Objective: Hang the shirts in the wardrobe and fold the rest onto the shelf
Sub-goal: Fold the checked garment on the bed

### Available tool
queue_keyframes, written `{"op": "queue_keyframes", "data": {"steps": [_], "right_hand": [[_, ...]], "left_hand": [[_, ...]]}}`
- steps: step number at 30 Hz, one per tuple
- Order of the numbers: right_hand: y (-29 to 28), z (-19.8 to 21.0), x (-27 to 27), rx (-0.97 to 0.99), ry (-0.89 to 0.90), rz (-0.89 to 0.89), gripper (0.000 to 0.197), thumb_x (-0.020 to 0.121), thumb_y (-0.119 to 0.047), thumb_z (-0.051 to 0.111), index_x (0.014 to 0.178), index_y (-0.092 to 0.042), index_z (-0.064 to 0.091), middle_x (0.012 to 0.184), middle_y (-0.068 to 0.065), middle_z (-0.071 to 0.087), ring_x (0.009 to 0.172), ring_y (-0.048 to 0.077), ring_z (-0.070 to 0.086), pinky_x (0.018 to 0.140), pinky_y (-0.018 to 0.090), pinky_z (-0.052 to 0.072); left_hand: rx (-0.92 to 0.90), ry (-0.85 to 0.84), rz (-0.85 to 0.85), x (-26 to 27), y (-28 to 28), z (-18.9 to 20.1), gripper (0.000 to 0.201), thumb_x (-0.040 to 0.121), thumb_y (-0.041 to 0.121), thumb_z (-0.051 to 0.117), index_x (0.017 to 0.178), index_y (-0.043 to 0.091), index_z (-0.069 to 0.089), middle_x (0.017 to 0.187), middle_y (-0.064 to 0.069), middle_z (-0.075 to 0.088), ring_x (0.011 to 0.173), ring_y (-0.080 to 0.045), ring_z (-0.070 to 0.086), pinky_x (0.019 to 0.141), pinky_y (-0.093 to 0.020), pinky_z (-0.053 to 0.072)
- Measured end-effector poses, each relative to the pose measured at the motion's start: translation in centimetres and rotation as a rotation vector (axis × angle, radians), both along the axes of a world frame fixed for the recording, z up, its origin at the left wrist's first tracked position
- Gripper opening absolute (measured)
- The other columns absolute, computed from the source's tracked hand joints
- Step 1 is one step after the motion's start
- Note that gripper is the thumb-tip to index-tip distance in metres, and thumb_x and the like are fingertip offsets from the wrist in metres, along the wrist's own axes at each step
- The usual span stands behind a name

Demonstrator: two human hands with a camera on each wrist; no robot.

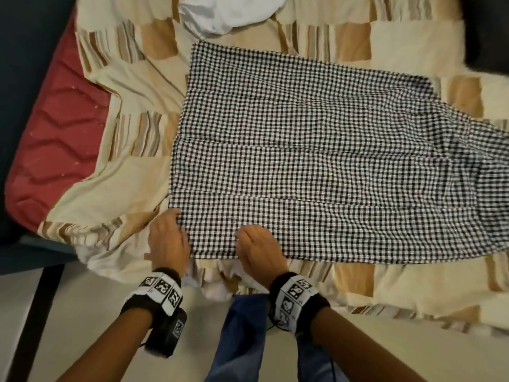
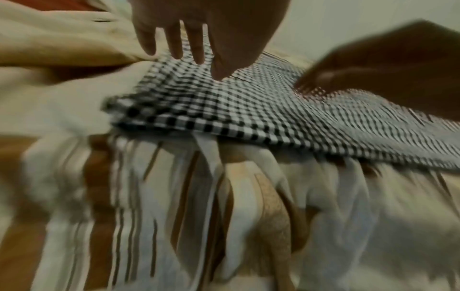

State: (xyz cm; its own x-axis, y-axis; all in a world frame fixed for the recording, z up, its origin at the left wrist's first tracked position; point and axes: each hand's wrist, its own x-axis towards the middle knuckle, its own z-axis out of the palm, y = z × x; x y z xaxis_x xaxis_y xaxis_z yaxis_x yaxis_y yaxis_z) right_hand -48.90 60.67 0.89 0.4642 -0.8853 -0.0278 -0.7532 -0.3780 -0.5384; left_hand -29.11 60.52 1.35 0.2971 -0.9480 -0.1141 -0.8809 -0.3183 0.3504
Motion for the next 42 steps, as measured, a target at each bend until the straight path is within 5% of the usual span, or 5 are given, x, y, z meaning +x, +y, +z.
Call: {"op": "queue_keyframes", "data": {"steps": [9, 13, 17, 31, 42], "right_hand": [[-1.9, -4.6, -8.1, 0.212, 0.454, -0.005, 0.069, 0.086, -0.061, 0.028, 0.144, -0.024, 0.033, 0.151, 0.008, 0.034, 0.138, 0.027, 0.033, 0.11, 0.053, 0.022], [1.1, -5.3, -23.7, 0.235, 0.487, -0.337, 0.074, 0.089, -0.066, 0.019, 0.15, -0.026, 0.01, 0.158, 0.006, 0.01, 0.145, 0.026, 0.006, 0.117, 0.05, 0.005], [2.5, -3.2, -33.6, 0.42, 0.568, -0.764, 0.097, 0.076, -0.078, -0.002, 0.151, -0.017, 0.009, 0.158, 0.013, 0.008, 0.145, 0.03, 0.004, 0.113, 0.059, 0.009], [-4.0, -3.9, -7.9, 0.113, 0.546, 0.062, 0.078, 0.081, -0.072, 0.032, 0.147, -0.031, 0.026, 0.156, 0.006, 0.021, 0.145, 0.022, 0.015, 0.108, 0.058, 0.028], [-2.1, -2.0, -36.3, 0.634, 0.671, -0.851, 0.103, 0.063, -0.079, -0.012, 0.151, -0.024, -0.009, 0.158, 0.004, -0.013, 0.145, 0.024, -0.011, 0.112, 0.063, -0.001]], "left_hand": [[0.373, -0.268, -0.653, -4.0, -1.6, -5.5, 0.086, 0.076, 0.045, 0.069, 0.146, 0.022, 0.024, 0.152, -0.009, 0.025, 0.141, -0.036, 0.01, 0.101, -0.067, 0.021], [0.463, -0.249, -0.633, -3.4, -1.2, -4.6, 0.074, 0.089, 0.068, 0.009, 0.145, 0.023, 0.026, 0.153, -0.004, 0.022, 0.136, -0.038, 0.019, 0.111, -0.044, -0.018], [0.487, -0.292, -0.634, -3.6, -1.4, -4.6, 0.072, 0.089, 0.068, 0.013, 0.14, 0.022, 0.033, 0.147, -0.007, 0.032, 0.131, -0.04, 0.025, 0.097, -0.072, 0.019], [0.562, -0.223, -0.73, -7.1, -5.7, -3.6, 0.078, 0.084, 0.073, 0.019, 0.142, 0.022, 0.03, 0.149, -0.016, 0.028, 0.128, -0.049, 0.028, 0.085, -0.075, 0.029], [0.898, -0.239, -0.559, -9.0, -8.4, -1.4, 0.114, 0.078, 0.069, 0.049, 0.124, 0.021, -0.043, 0.13, 0.003, -0.052, 0.135, -0.043, -0.029, 0.106, -0.069, 0.008]]}}
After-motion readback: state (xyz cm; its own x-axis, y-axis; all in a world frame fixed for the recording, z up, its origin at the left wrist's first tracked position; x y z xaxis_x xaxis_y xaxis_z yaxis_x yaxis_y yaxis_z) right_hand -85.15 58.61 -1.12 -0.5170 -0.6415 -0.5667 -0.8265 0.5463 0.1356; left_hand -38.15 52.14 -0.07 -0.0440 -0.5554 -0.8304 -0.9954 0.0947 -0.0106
